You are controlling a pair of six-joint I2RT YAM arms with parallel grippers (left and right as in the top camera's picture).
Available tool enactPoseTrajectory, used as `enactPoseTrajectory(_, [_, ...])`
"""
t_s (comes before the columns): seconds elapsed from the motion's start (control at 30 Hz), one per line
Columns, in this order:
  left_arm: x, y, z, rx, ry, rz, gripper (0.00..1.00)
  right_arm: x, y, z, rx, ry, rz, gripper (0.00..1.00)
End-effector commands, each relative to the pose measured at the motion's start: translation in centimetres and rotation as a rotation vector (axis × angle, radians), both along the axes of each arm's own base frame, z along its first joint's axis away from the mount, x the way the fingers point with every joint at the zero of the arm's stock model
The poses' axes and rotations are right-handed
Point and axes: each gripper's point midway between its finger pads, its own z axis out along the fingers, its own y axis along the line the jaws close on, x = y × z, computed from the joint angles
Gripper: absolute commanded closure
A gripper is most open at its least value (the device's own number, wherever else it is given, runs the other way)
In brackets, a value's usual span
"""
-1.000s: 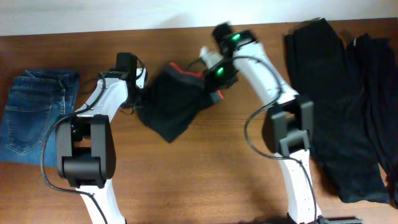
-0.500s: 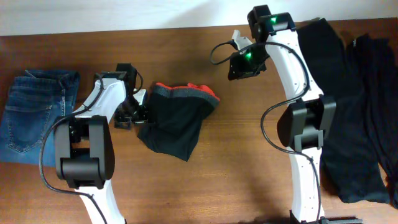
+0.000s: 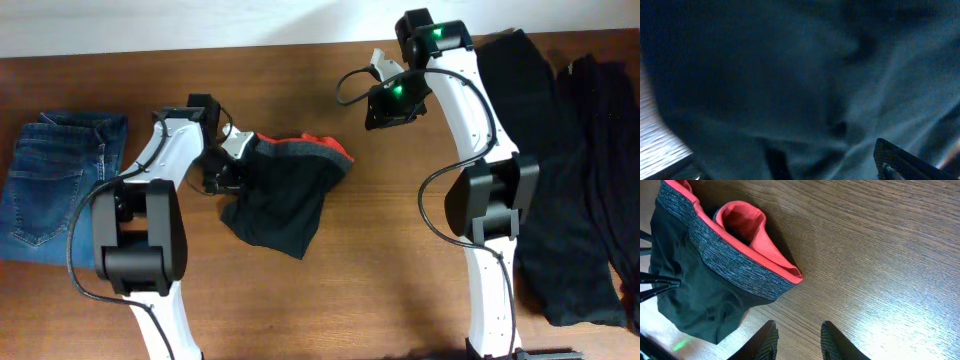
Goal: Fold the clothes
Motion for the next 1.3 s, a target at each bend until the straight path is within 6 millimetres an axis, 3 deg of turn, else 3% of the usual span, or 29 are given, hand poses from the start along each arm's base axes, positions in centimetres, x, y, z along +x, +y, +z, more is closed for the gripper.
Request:
enactPoseTrajectory(0.0, [0.1,-1.1,-0.2,-0.071,-0.007,-0.044,0.05,0.0,0.2,1.3,0.002,-0.034,0.014,0.67])
enactPoseTrajectory(0.5, [-3.2,-2.7,-1.8,-0.182,0.098,-0.027,0.04,-0.5,0.1,1.2,0.000,-0.010,0.014,0.67])
enactPoseTrajectory(0.6, [-3.6,-3.0,-2.1,-0.183,0.105,-0.035,0.26,-0.6,0.1,1.2,-0.001,-0.005,0.014,0.67])
enactPoseTrajectory(0.67, [-3.5,-3.2,-2.1,-0.184,0.098,-0.041,0.55,-0.7,0.1,1.2,-0.001,-0.003,0.014,0.67])
enactPoseTrajectory(0.7, [-3.4,-3.3,-2.1,-0.184,0.094,-0.042,0.80,-0.7,0.1,1.2,-0.002,-0.003,0.014,0.67])
enactPoseTrajectory(0.73, [-3.3,-3.3,-2.1,-0.184,0.090,-0.042,0.94,-0.7,0.1,1.2,-0.002,-0.002,0.014,0.67])
enactPoseTrajectory(0.77, [-3.3,-3.3,-2.1,-0.184,0.088,-0.043,0.99,-0.8,0.1,1.2,-0.002,0.000,0.014,0.67])
enactPoseTrajectory(0.83, [-3.0,-3.1,-2.2,-0.180,0.079,-0.039,1.00,-0.8,0.1,1.2,-0.003,0.004,0.014,0.67])
enactPoseTrajectory(1.0, [-1.9,-0.6,-1.7,-0.057,0.065,-0.001,1.00,-0.9,0.0,1.2,-0.004,0.008,0.014,0.67])
enactPoseTrajectory(1.07, [-0.8,0.7,-0.2,-0.018,0.025,0.014,1.00,-0.9,0.0,1.2,-0.004,0.008,0.014,0.67])
enactPoseTrajectory(1.27, [2.2,8.3,5.9,0.199,-0.145,0.184,1.00,-1.0,0.0,1.2,-0.004,0.012,0.014,0.67])
